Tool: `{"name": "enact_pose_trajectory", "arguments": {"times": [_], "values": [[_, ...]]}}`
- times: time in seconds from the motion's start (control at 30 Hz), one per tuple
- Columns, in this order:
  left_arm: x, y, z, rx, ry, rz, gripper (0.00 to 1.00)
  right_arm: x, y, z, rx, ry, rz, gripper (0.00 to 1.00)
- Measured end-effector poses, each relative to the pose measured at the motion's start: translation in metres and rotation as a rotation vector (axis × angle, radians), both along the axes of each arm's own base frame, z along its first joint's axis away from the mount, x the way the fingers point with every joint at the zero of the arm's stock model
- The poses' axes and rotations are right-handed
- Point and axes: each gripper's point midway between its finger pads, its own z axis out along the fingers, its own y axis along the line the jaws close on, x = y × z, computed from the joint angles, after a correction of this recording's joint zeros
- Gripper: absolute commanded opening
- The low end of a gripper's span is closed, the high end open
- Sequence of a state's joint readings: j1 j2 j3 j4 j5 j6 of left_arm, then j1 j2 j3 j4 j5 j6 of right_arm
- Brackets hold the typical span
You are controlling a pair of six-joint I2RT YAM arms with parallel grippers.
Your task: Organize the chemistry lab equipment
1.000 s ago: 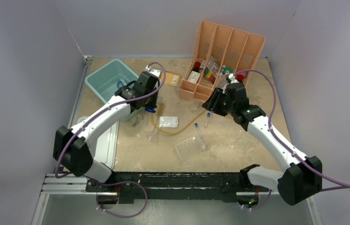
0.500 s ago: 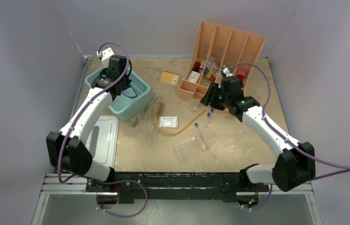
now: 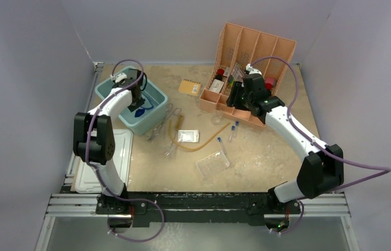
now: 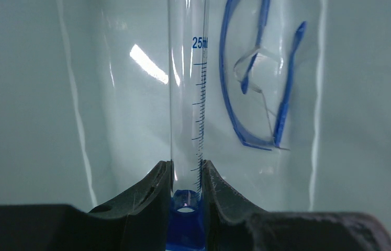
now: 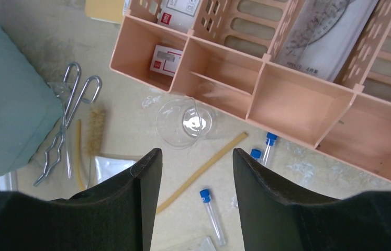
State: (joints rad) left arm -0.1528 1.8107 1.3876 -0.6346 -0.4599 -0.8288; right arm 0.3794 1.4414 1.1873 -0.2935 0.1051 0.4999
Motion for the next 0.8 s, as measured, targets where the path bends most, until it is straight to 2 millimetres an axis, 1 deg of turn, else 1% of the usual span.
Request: {"name": "enact_pose_trajectory", "arguments": {"times": [0.13, 0.23, 0.3, 0.4, 0.5, 0.53, 0.63, 0.8], "values": [[0.002, 0.000, -0.029, -0.049, 0.059, 0.007, 0.14, 0.010, 0.000, -0.001, -0.016, 0.000, -0.010, 0.55], [0.004, -0.007, -0.048, -0.091, 0.098, -0.001, 0.15, 0.014, -0.001, -0.004, -0.029, 0.003, -0.021, 0.55], [0.005, -0.013, -0.057, -0.118, 0.115, -0.012, 0.17, 0.016, -0.001, -0.004, -0.033, 0.003, -0.024, 0.55], [0.011, -0.020, -0.058, -0.150, 0.109, -0.028, 0.20, 0.018, -0.001, -0.003, -0.035, -0.001, -0.028, 0.55], [0.021, -0.026, -0.056, -0.175, 0.090, -0.042, 0.32, 0.019, -0.001, -0.003, -0.035, -0.001, -0.028, 0.55], [0.022, -0.026, -0.057, -0.176, 0.089, -0.046, 0.37, 0.019, -0.001, -0.003, -0.035, -0.002, -0.028, 0.55], [0.022, -0.027, -0.058, -0.178, 0.091, -0.051, 0.47, 0.020, -0.001, -0.003, -0.035, -0.002, -0.028, 0.55], [0.021, -0.026, -0.056, -0.166, 0.099, -0.065, 0.56, 0.020, 0.000, 0.000, -0.032, -0.006, -0.026, 0.55]]}}
